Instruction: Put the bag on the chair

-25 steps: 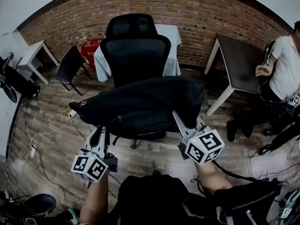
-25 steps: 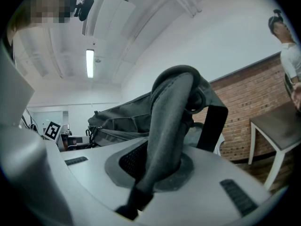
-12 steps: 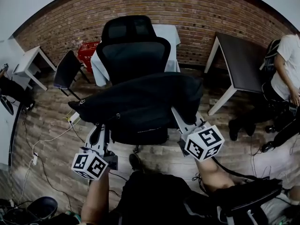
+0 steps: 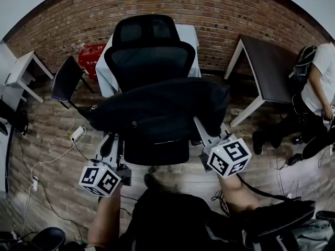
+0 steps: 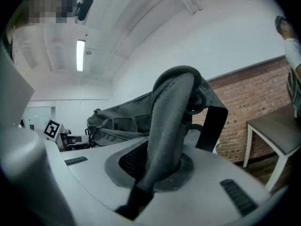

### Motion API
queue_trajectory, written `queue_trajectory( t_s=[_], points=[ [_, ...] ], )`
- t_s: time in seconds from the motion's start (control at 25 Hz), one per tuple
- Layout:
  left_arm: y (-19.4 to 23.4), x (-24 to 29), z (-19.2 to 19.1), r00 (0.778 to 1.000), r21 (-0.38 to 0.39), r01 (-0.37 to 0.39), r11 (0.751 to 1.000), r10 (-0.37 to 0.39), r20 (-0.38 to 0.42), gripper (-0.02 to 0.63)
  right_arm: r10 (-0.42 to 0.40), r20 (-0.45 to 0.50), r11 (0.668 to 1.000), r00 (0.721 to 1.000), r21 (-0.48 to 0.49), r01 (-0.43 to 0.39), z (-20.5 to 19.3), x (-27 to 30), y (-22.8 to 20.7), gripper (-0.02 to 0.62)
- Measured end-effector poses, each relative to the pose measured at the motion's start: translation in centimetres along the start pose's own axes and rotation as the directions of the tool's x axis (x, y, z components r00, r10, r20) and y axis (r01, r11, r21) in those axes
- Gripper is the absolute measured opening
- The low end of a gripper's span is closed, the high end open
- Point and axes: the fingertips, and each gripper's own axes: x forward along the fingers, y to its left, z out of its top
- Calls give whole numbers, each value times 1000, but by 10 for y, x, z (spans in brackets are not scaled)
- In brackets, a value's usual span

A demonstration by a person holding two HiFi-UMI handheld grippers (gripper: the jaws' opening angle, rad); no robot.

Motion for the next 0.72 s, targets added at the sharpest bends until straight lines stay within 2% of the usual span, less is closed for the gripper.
queue_trajectory(
  t_s=[0.48, 0.72],
  points=[
    [81, 42, 7, 995, -18, 79, 997, -80, -59, 26, -114, -41, 993, 993, -13, 114, -14, 71, 14, 34],
    [114, 69, 8, 988, -6, 129, 992, -130, -82, 26, -168, -27, 986, 985, -3, 168, -24, 104, 11, 34]
  ],
)
